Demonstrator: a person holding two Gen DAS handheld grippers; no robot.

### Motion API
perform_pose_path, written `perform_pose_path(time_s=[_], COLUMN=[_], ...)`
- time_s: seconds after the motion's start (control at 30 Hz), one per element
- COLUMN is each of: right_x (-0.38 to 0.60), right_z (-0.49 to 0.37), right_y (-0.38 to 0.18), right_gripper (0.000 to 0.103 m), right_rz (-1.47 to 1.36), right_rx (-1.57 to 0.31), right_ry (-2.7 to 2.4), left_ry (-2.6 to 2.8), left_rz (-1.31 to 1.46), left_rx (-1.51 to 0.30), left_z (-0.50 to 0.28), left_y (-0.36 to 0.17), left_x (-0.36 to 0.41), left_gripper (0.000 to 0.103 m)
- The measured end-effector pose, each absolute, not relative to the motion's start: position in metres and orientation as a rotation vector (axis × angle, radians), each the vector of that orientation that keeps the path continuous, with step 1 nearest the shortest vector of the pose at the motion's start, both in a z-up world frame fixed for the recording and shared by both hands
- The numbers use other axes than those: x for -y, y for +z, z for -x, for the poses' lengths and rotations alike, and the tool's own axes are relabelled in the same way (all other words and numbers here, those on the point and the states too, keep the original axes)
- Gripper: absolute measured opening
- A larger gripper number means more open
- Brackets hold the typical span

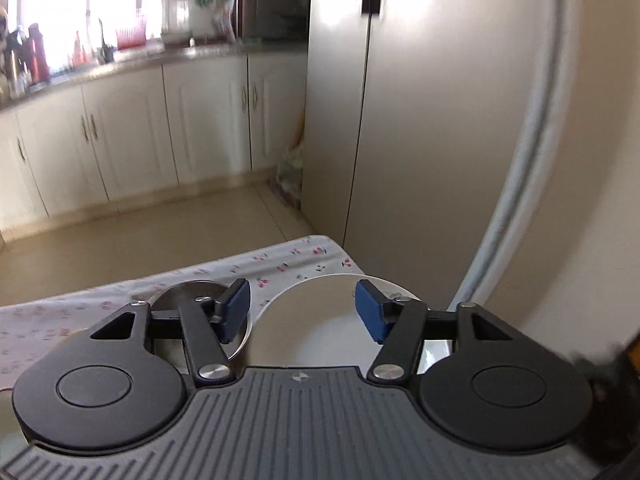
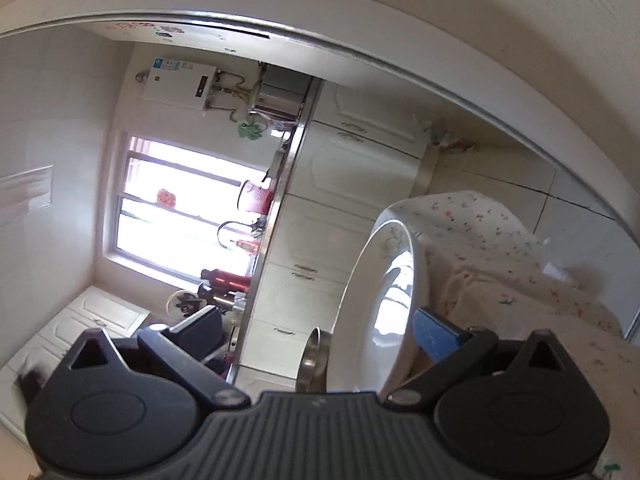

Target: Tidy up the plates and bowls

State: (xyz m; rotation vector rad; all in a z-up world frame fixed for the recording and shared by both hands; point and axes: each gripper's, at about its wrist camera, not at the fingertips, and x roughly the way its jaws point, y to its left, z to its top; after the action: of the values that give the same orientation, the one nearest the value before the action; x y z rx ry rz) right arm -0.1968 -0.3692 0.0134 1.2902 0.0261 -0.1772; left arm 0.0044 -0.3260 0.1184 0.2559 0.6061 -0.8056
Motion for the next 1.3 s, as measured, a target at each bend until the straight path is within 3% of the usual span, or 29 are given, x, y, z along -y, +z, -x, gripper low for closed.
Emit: perform_pose_path(time_s=[0.43, 0.8, 1.2, 1.27, 1.3], right_x=[0.370, 0.370, 0.369, 0.371, 0.372], right_z=[0.188, 0.190, 0.214, 0.213, 0.211], right_y=[0.012, 0.014, 0.024, 0.023, 0.021], right_gripper=[0.102, 0.103, 0.102, 0.102, 0.102], right_rz=[-1.286, -1.272, -1.248, -1.238, -1.234], right_rx=[-0.031, -0.041, 0.019, -0.009, -0.032], right_ry=[-0.120, -0.113, -0.225, -0.252, -0.270], left_ry=[-0.771, -0.757, -0.746, -0.738, -0.728], left_rz=[-0.343, -0.406, -0.446, -0.461, -0.476], left_rx=[-0.743, -0.826, -0.847, -0.831, -0.816], left_z=[-0.062, -0.080, -0.052, -0.048, -0.046], left_y=[0.060, 0.040, 0.042, 0.040, 0.039], left_x=[0.389, 0.410, 0.401, 0.401, 0.400], left_gripper=[0.068, 0.078, 0.077, 0.072, 0.064])
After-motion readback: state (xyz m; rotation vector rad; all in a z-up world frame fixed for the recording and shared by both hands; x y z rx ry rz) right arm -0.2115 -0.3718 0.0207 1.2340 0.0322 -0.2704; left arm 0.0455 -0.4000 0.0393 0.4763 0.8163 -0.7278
